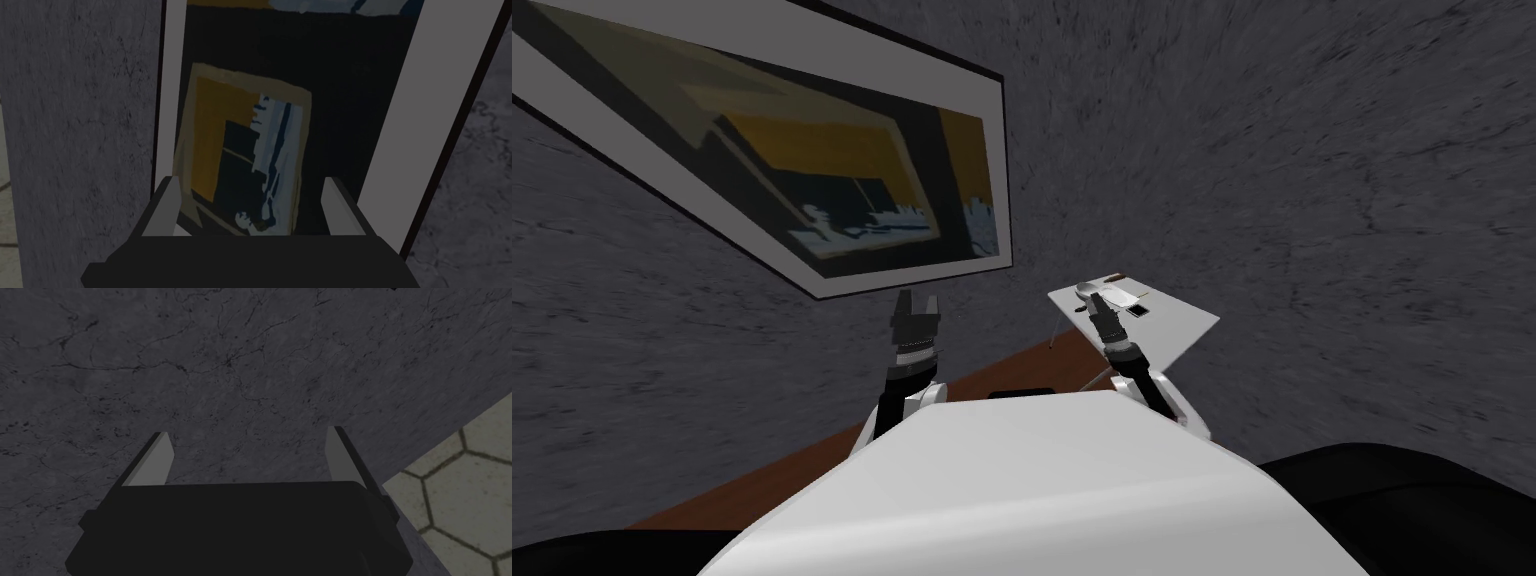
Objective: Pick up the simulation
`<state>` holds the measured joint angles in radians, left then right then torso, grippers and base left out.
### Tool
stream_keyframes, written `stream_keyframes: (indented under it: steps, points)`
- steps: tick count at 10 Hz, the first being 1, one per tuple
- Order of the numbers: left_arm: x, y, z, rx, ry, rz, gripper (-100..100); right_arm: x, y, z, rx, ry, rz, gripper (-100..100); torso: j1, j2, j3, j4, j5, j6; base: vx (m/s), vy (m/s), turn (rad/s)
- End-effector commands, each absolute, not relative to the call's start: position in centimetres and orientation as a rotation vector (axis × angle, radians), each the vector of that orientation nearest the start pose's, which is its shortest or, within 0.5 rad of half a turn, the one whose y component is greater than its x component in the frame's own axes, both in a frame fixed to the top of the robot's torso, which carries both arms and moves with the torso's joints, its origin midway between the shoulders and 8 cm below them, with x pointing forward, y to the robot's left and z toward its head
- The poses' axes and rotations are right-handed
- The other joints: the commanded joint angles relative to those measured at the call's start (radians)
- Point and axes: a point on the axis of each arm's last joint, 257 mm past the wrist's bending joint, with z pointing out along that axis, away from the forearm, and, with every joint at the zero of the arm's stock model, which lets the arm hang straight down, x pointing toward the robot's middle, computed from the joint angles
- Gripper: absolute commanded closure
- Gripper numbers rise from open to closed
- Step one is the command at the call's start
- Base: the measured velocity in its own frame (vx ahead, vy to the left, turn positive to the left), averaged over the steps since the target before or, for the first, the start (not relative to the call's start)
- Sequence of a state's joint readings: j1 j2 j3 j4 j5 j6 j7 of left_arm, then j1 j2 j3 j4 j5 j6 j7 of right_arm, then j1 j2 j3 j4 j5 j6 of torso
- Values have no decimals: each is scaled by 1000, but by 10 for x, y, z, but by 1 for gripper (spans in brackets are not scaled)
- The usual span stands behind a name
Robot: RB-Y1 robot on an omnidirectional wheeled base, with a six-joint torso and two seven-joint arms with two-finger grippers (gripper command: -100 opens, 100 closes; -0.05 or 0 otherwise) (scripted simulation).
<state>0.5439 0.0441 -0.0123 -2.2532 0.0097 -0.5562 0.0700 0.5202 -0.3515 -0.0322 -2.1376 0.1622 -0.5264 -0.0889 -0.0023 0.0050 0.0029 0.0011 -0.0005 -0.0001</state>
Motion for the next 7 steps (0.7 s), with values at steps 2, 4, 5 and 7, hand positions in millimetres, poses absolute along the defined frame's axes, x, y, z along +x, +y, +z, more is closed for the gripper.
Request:
stream_keyframes:
  steps: [2,4,5,7]
  points:
    - [337,277,9,-671,632,-1371,0,369,-263,-78,385,1197,1112,-100,0,-1,0,0,0,0,-70,-23,114]
    - [337,277,9,-671,632,-1371,0,370,-267,-97,347,1289,1051,-100,0,-1,0,0,0,0,-68,-10,104]
    - [337,277,9,-671,632,-1371,0,370,-266,-99,325,1307,1043,-100,1,-1,0,0,0,0,-64,-9,96]
    - [337,277,9,-671,632,-1371,0,370,-273,-119,279,1399,975,-100,1,0,0,0,0,0,-74,-12,118]
